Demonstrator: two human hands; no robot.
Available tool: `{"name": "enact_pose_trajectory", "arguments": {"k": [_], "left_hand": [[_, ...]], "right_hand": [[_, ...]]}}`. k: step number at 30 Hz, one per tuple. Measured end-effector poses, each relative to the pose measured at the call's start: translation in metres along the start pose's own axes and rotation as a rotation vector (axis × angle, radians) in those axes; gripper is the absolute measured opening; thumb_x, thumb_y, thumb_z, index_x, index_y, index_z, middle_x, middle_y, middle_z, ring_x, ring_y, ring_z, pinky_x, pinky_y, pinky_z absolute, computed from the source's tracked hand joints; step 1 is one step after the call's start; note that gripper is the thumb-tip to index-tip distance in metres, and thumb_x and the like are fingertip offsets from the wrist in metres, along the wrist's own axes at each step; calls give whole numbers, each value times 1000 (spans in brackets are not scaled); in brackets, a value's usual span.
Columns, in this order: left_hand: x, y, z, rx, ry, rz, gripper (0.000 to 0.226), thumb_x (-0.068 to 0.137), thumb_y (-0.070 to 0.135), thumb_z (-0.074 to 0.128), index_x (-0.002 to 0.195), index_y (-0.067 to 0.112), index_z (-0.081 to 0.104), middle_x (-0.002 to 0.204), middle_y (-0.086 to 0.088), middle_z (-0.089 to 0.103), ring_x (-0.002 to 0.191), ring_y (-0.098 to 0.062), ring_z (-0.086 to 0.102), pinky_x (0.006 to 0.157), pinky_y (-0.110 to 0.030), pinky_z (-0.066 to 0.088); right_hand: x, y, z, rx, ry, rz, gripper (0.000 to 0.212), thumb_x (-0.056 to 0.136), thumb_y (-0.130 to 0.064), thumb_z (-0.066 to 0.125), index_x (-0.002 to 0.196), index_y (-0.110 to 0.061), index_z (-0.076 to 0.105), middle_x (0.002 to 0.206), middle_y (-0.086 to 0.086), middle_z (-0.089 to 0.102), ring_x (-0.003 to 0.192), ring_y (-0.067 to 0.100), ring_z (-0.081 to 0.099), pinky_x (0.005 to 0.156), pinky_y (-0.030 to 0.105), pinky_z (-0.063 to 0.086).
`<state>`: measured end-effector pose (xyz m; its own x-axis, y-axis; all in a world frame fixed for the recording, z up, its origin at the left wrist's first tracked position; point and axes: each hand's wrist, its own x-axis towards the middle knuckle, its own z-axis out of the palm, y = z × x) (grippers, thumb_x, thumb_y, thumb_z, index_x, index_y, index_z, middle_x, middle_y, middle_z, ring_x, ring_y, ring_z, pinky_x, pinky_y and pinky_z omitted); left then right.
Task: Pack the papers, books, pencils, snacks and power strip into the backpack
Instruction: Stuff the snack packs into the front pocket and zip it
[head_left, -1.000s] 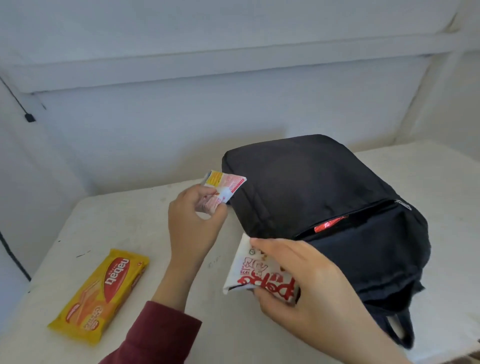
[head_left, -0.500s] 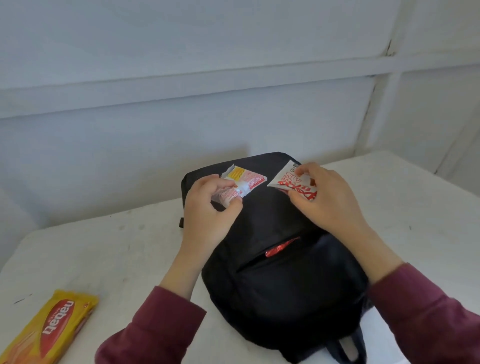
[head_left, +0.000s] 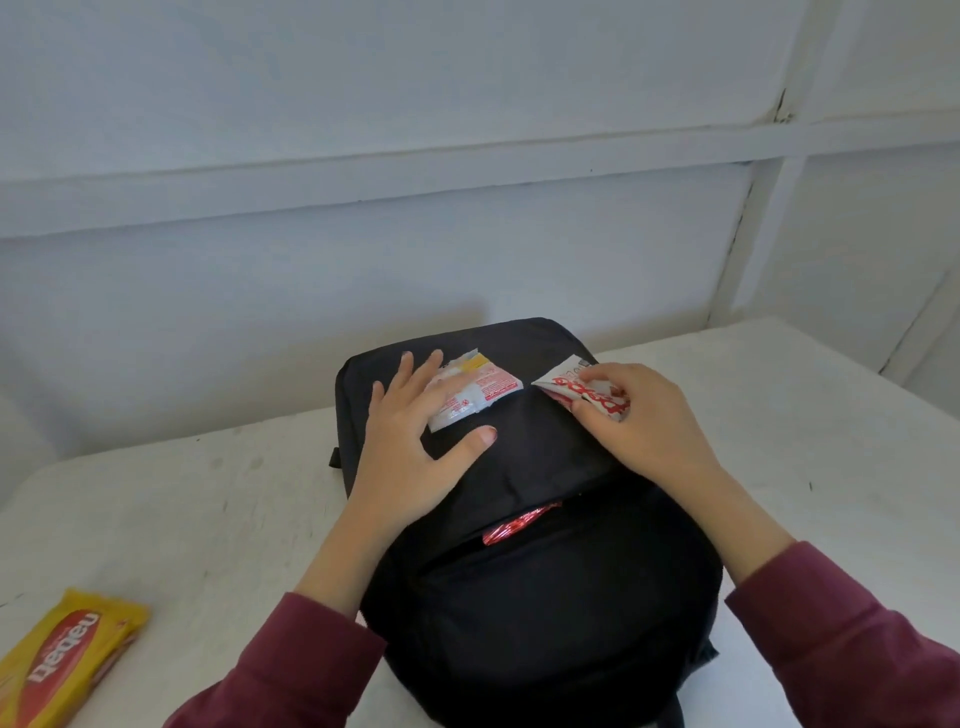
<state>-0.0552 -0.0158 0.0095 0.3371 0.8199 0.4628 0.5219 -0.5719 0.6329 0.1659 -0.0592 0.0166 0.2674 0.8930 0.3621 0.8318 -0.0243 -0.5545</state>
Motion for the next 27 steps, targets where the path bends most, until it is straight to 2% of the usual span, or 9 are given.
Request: {"name": "enact_pose_trajectory", "arguments": {"k": [3,6,9,11,14,16,20,24,27], "left_hand": [[-9,7,-4,-38,-114,99,43,63,65,59,105,53,57,145,25,29,139,7,3,114,-30,-8],[-15,12,0,97,-198,170,51,57,73,59,106,57,55,146,28,21,139,6,-3,113,-28,-12],[-12,17,10,201,-188,230,65,57,75,54,117,50,54,143,28,18,135,12,-9,111,-23,-14],[-9,22,17,236,-195,275,58,61,71,53,112,45,60,141,27,22,132,13,-6,110,-23,-12],[-4,27,24,201,-133,326,29,71,52,58,90,35,72,133,15,50,132,2,22,112,-37,15],[-1,29,26,142,-35,333,22,75,43,59,83,29,74,120,12,61,125,-8,42,106,-40,31],[3,33,27,118,102,351,19,79,36,60,80,22,74,109,12,65,115,-13,52,102,-38,35],[4,39,28,124,137,387,20,82,31,58,81,19,73,107,12,65,113,-10,52,103,-31,34],[4,40,27,106,147,388,19,82,30,59,81,19,74,104,12,66,112,-9,52,102,-32,34]], "right_hand": [[-7,4,-6,107,60,18,26,85,-30,64,111,-24,63,119,-5,62,97,6,53,76,9,37],[-19,5,-13,268,117,16,18,85,-24,65,101,-30,59,111,-8,63,89,-1,54,65,-2,39],[-36,6,-18,370,165,-79,17,80,-31,64,97,-32,59,110,-15,62,99,-2,57,73,1,42],[-47,8,-21,381,196,-186,21,77,-35,59,97,-30,60,112,-16,61,106,-1,56,79,7,44],[-64,14,-25,318,216,-396,24,75,-28,61,97,-19,64,116,-10,62,107,4,58,83,18,46],[-75,18,-26,274,189,-515,24,73,-22,64,94,-13,67,118,-5,63,108,7,58,85,22,46],[-89,24,-18,108,116,-706,21,71,-18,68,91,-10,70,116,3,66,112,16,60,91,31,48],[-88,29,-5,-47,42,-752,16,82,-23,66,96,-16,72,118,0,65,117,15,55,98,31,43],[-84,30,6,-184,129,-680,18,88,-25,60,99,-18,72,107,2,66,97,20,59,82,31,47]]}}
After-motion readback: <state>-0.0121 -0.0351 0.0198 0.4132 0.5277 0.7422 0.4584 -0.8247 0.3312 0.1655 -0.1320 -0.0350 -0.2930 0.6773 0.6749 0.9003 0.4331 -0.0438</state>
